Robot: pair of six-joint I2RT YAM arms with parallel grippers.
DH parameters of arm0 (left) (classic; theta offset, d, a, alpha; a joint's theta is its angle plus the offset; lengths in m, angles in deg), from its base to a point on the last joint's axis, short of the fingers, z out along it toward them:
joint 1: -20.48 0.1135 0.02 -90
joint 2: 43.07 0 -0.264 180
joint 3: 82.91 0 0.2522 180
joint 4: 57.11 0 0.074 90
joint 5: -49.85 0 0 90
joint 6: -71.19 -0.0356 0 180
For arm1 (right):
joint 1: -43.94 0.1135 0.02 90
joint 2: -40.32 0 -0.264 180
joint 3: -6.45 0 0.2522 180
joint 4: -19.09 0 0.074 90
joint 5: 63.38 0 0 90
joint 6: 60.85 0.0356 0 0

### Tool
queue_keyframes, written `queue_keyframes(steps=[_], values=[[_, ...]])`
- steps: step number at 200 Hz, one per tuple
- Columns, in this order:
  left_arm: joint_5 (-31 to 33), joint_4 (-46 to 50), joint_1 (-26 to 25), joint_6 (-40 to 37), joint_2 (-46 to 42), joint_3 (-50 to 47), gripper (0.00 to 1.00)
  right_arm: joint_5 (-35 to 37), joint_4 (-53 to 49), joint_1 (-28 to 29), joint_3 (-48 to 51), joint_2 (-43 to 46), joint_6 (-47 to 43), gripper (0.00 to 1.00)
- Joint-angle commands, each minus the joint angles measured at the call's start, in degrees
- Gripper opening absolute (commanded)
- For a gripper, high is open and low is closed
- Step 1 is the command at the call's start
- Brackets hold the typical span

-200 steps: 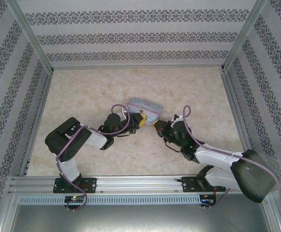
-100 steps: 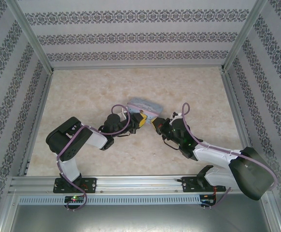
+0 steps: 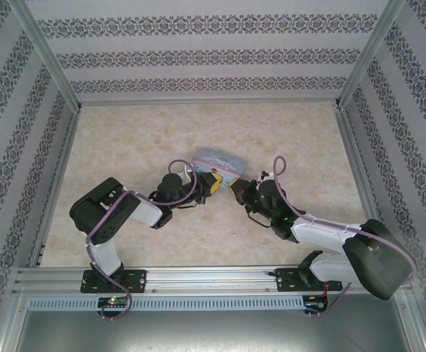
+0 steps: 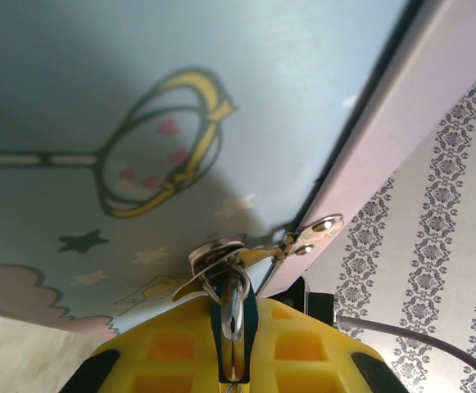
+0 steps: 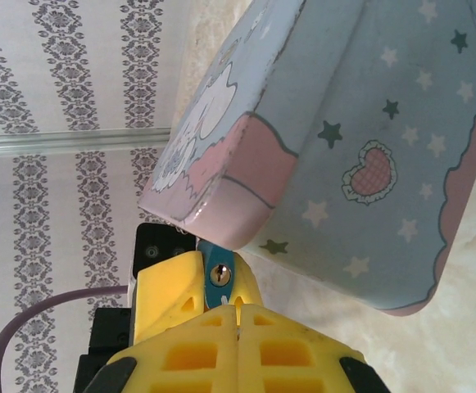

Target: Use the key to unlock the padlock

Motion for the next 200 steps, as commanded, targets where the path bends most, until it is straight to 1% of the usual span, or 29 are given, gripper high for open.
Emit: queue_keyframes(steps=[1, 200], values=[[0.31, -3.87, 0.59, -0.38, -1.73, -0.13, 0.00, 0.97, 1.30, -0.54, -1.85, -0.79, -0.07, 0.00], [0.13, -3.96, 0.56, -0.32, -2.32, -0.36, 0.00, -0.61, 3.02, -0.80, -4.18, -5.07, 0.17, 0.00]])
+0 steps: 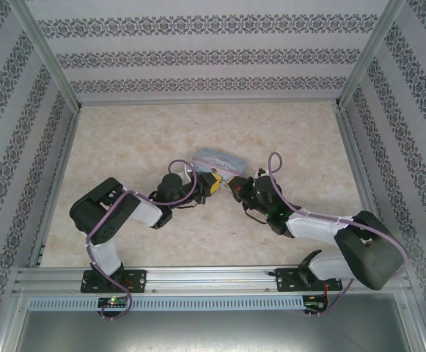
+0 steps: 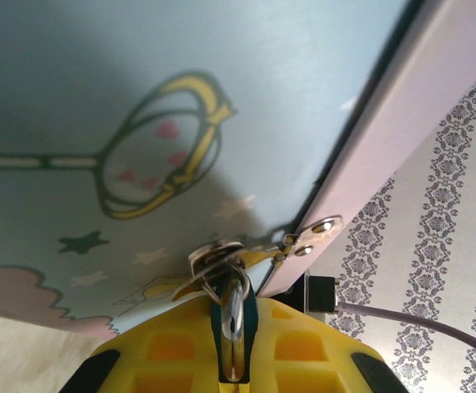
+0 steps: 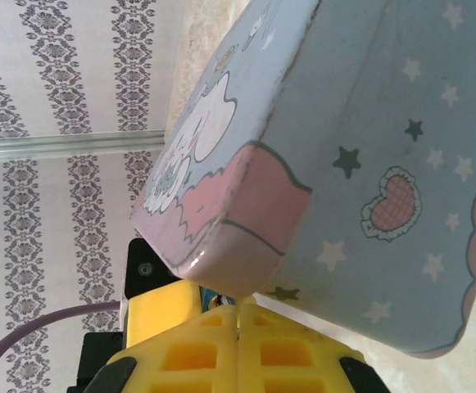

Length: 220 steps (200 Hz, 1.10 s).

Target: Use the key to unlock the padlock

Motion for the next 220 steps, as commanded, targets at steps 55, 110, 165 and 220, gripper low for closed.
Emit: queue_keyframes(steps=[55, 110, 165, 220], values=[[0.13, -3.56, 0.45, -0.51, -2.89, -0.48, 0.00, -0.37, 2.45, -0.42, -2.31, -1.61, 0.18, 0.00], [-0.45, -3.38, 0.22, -0.87, -2.76, -0.14, 0.00, -2.01, 4.06, 0.03, -4.78, -3.93, 0.72, 0.00], [-0.59, -3.31, -0.20, -1.08, -2.32, 0.20, 0.00, -3.66, 9.56, 0.76, -6.57, -8.43, 3.19, 0.00], [-0.82, -3.82, -0.30, -0.79, -2.50, -0.31, 0.00, -3.23, 12.31, -0.01, -5.21, -10.61, 4.18, 0.00]])
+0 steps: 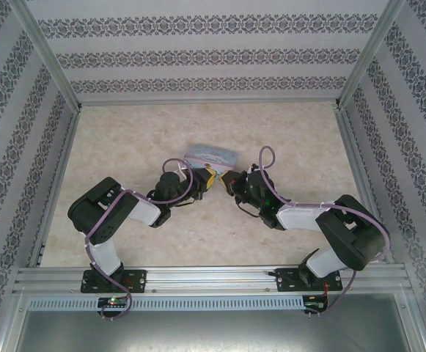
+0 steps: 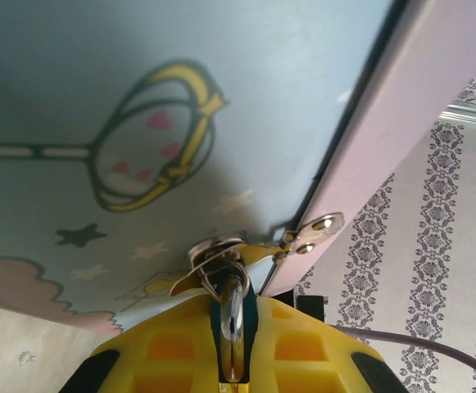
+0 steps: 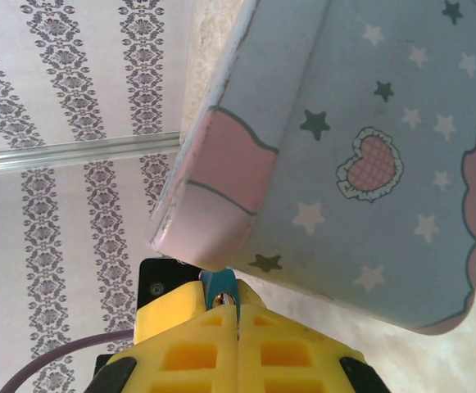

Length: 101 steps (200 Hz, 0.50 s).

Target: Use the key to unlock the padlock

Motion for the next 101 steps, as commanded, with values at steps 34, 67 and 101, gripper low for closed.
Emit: queue_keyframes(steps=[34, 67, 101], values=[[-6.52, -4.53, -1.48, -0.95, -2.23, -0.52, 0.00, -2.84, 2.77, -1.66, -1.22, -0.08, -1.83, 0.00], [-6.63, -3.83, -1.47, -1.78, -2.24, -0.43, 0.00, -4.67, 0.61, -2.02, -3.76, -0.52, -6.63, 0.00], [-6.69, -2.25, -1.43, -3.36, -2.63, -0.48, 0.00, -5.91, 1.98, -2.03, -5.27, -2.53, -5.86, 0.00]])
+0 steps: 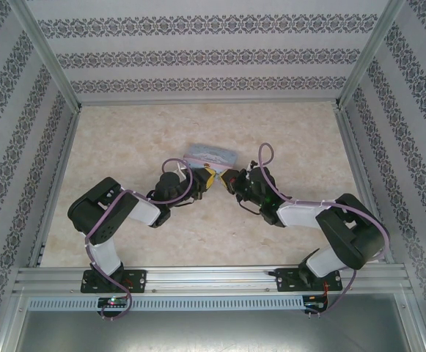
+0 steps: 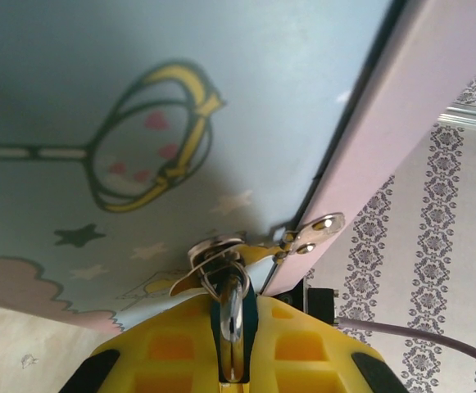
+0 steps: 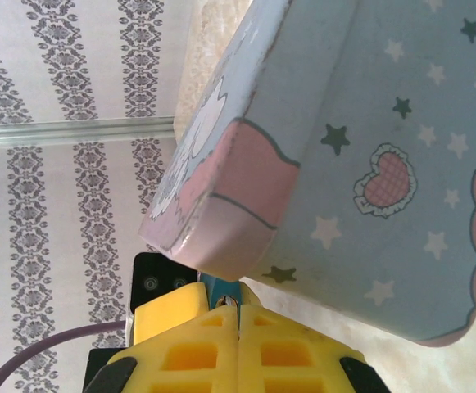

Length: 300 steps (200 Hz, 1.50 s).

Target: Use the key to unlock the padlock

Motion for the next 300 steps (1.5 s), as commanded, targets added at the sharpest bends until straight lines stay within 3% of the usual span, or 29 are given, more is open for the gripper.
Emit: queue_keyframes(steps=[1, 46, 81, 152, 229, 300], values=[[-7.23, -2.18, -1.69, -2.90, -2.61, -0.29, 0.00, -1.78, 4.23, -0.14, -3.32, -1.90, -0.84, 0.00], [-6.69, 3.48, -1.70, -7.08, -5.46, -0.52, 0.00, -0.54, 7.12, -0.19, -3.44, -4.30, 6.16, 0.00], [-6.67, 5.89, -1.69, -8.34, -7.37, -0.77, 0.00, -0.89, 7.31, -0.29, -4.45, -5.38, 5.41, 0.00], [-6.27, 0.70, -1.71, -3.15, -6.69, -2.16, 0.00, -1.90, 9.18, 0.70, -5.48, -6.52, -3.48, 0.00], [-5.32, -7.72, -1.77, 3.22, -5.65, -2.81, 0.00, 6.22, 27.19, 5.37, -3.80, -15.63, 10.53, 0.00], [-6.66, -3.77, -1.77, 1.44, -5.49, -2.28, 0.00, 6.28, 23.44, 6.09, -4.85, -13.19, 7.00, 0.00]])
